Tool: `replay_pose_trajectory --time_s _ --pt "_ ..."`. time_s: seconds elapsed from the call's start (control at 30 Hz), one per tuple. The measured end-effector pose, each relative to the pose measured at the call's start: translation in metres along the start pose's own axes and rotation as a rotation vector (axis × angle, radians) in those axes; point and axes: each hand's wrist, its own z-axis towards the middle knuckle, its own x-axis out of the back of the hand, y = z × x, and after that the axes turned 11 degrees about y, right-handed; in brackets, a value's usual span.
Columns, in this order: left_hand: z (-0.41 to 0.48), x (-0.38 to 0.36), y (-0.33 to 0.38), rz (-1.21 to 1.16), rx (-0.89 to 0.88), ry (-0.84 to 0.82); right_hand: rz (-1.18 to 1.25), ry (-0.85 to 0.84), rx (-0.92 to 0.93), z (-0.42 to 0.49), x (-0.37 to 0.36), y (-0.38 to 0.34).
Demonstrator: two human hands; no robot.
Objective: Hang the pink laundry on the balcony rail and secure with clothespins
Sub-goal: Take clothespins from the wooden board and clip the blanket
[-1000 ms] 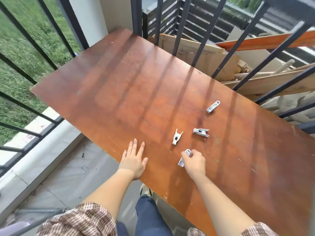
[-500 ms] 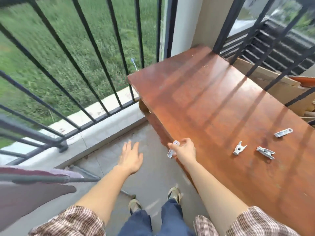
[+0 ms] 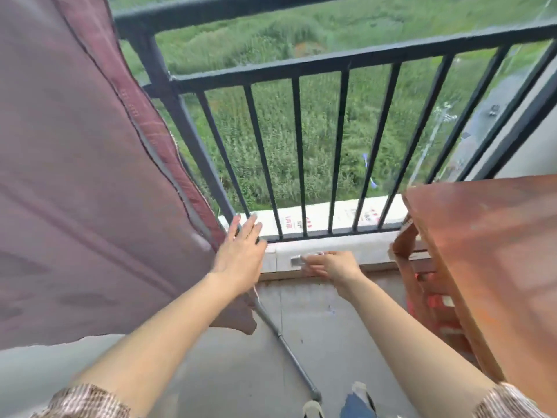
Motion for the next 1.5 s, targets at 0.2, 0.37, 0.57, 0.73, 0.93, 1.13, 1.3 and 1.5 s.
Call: replay_pose_trajectory --time_s 0.2,0.37,0.57,0.73,0.93,1.13,1.3,1.5 --pt "-0.012 0.055 -0.046 0.38 -0.141 -0.009 -0.007 -0.224 -0.003 -0.009 -0.066 -0.048" --pt "-0.014 0.096 -0.064 0.447 -0.234 0.105 -0.114 -0.36 0.068 -0.014 -0.094 -0.077" --pt "-0.009 0.17 -0.081 0.612 -0.295 0.08 -0.159 -0.444 0.115 -0.02 -0.108 -0.115" --pt "0.001 0.2 -0.098 0.741 -0.267 0.023 -0.162 -0.571 0.149 -0.025 -0.11 -0.136" --pt "0.022 0.207 -0.091 0.623 -0.228 -0.119 -0.246 -0.628 0.198 -0.027 -0.112 -0.145" --pt "0.033 0.209 -0.095 0.573 -0.14 -0.128 -0.241 -0.648 0.396 -0.03 -0.107 -0.147" --pt "0.026 0.201 -0.106 0.423 -0.06 -0.026 -0.302 -0.699 0.671 -0.039 -0.099 -0.152" --pt "0.024 0.197 -0.105 0.261 -0.002 0.075 -0.305 -0.66 0.808 -0.048 -0.1 -0.147"
